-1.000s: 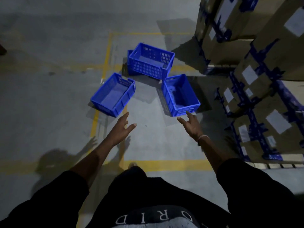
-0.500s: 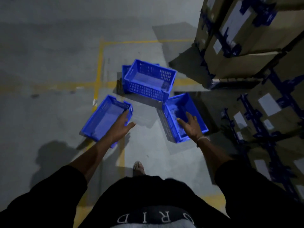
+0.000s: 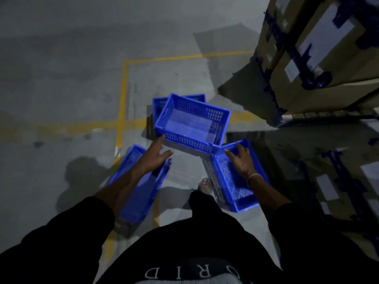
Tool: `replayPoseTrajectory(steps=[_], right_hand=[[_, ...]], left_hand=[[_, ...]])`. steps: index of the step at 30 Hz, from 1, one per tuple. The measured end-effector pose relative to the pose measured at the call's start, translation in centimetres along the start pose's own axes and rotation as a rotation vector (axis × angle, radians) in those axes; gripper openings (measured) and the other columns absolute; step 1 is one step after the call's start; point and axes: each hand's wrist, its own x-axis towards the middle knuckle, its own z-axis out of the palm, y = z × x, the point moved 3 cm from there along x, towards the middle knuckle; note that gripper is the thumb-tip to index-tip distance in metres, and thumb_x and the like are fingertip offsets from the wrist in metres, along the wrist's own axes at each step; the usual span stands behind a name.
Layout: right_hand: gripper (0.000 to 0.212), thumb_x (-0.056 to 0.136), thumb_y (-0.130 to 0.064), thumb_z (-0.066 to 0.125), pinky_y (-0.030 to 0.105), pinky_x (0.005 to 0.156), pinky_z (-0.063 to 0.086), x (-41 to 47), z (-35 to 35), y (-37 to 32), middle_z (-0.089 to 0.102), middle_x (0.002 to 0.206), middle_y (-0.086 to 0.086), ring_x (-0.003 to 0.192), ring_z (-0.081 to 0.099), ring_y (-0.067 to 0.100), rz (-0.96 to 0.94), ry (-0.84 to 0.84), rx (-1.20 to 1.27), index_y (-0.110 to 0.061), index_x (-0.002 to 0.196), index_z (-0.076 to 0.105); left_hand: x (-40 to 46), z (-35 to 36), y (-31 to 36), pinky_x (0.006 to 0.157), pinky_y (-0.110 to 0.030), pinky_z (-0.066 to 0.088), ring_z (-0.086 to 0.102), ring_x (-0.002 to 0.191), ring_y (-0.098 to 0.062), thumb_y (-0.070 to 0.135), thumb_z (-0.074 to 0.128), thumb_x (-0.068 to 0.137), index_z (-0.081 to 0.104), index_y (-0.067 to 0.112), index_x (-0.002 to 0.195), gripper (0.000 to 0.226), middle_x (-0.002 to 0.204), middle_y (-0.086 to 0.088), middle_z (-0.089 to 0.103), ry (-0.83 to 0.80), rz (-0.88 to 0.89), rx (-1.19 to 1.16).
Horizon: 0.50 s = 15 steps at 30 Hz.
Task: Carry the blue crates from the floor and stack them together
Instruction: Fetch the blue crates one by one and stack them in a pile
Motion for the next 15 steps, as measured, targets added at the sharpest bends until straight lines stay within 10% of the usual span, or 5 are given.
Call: replayPoseTrajectory(steps=[6,15], right_hand=[[0.080,0.089,-0.052,0.064,0.038,0.110,0.033,9.7,-1.7,-5.1,0.022,0.158,0.012,0.140,0.036,0.032,0.026,-0.026,0.008,-0.016,0.153,0.031],[0.070,0.089,-0.044,0.067,0.039,0.106,0.037,20.0,-1.7,-8.8,0.035,0.146,0.017,0.123,0.051,0.034,0.079,-0.003,-0.013,-0.019,0.148,0.039]], left_hand=[[12.4,-3.1,-0.4,0.113,-0.052,0.043,0.037,0.148,-0.017,0.082,0.060,0.078,0.022,0.037,0.160,0.101,0.166,0.009,0.027,-0.063,-0.010,0.073],[23.7,-7.0,3.2,0.121,-0.050,0.031,0.021,0.155,-0.022,0.043,0.061,0.100,0.011,0.023,0.164,0.083,0.170,0.001,0.014,-0.138,-0.036,0.231]])
